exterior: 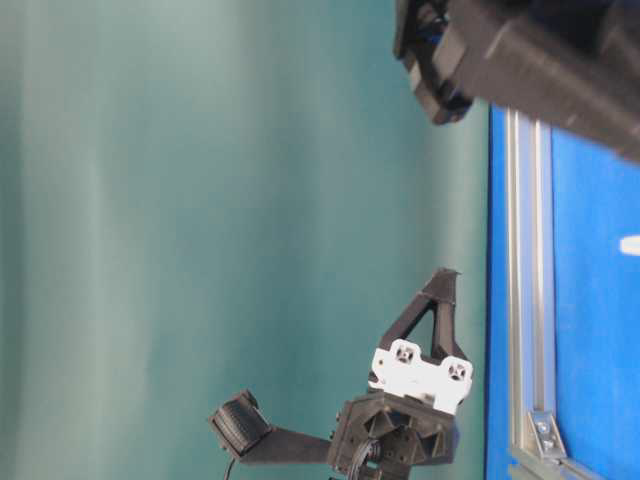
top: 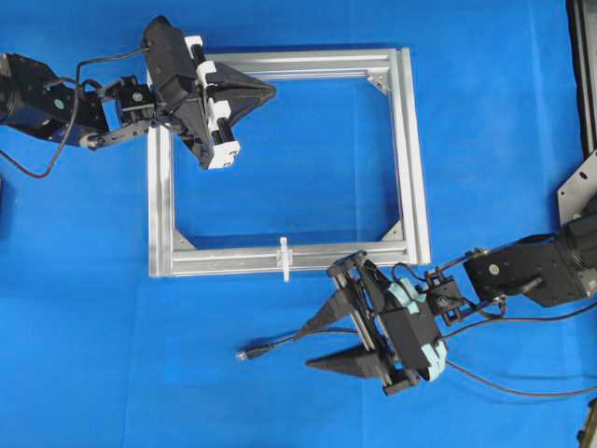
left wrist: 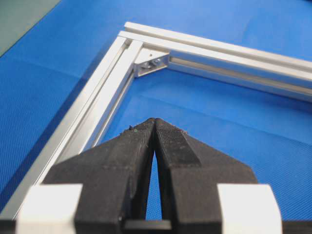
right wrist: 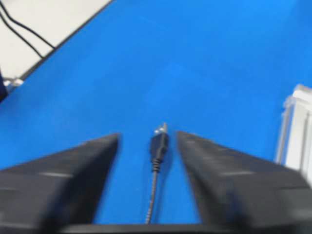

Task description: Insert the wire through the string loop located in the center.

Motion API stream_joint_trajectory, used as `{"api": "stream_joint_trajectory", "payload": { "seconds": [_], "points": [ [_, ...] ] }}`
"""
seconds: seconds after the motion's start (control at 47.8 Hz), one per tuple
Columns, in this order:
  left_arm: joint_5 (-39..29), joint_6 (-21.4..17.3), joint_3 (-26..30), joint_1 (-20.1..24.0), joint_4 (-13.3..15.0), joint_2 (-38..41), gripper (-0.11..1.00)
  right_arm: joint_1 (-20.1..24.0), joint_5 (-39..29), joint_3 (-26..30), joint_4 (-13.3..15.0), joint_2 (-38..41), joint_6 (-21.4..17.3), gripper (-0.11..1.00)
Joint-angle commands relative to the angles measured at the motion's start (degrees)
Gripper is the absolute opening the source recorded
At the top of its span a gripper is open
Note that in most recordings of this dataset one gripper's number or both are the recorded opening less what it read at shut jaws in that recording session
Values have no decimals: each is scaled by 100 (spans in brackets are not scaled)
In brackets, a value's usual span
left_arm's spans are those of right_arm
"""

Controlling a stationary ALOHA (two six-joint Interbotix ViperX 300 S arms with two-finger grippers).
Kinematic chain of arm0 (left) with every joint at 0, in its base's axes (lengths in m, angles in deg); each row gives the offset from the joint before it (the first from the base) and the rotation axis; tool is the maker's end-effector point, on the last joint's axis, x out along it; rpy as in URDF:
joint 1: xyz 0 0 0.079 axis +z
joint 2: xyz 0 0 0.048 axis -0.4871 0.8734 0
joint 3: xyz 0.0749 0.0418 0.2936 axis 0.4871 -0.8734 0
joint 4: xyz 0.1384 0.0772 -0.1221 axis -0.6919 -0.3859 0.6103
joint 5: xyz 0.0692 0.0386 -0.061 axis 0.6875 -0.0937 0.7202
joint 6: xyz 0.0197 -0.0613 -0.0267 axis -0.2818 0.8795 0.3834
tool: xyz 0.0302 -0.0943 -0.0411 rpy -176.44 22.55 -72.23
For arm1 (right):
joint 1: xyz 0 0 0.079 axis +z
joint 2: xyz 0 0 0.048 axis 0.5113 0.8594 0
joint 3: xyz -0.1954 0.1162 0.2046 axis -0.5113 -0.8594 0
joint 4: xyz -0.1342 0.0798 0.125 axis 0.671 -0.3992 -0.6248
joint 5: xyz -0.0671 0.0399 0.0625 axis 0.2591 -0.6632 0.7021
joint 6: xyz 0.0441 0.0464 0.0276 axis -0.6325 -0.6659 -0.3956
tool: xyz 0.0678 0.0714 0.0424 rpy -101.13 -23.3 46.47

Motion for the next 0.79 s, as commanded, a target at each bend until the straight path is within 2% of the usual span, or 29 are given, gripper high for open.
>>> {"api": "stream_joint_trajectory", "payload": {
  "seconds": [0.0,0.063,0.105,0.23,0.481,0.774],
  "points": [
    [26,-9,79,9,-18,-176,0,26,-9,97,-44,-141,-79,61],
    [26,-9,79,9,-18,-167,0,35,-18,105,-53,-114,-132,79],
    [26,-9,79,9,-18,-167,0,44,-18,123,-53,-97,-141,86],
    [35,-9,88,9,-18,-167,0,62,-79,211,-70,26,-149,77],
    [26,-9,44,9,-18,-185,0,62,-536,721,-422,809,-149,78],
    [26,-9,44,9,-18,-176,0,53,-527,976,-782,1441,-141,77]
  ]
}}
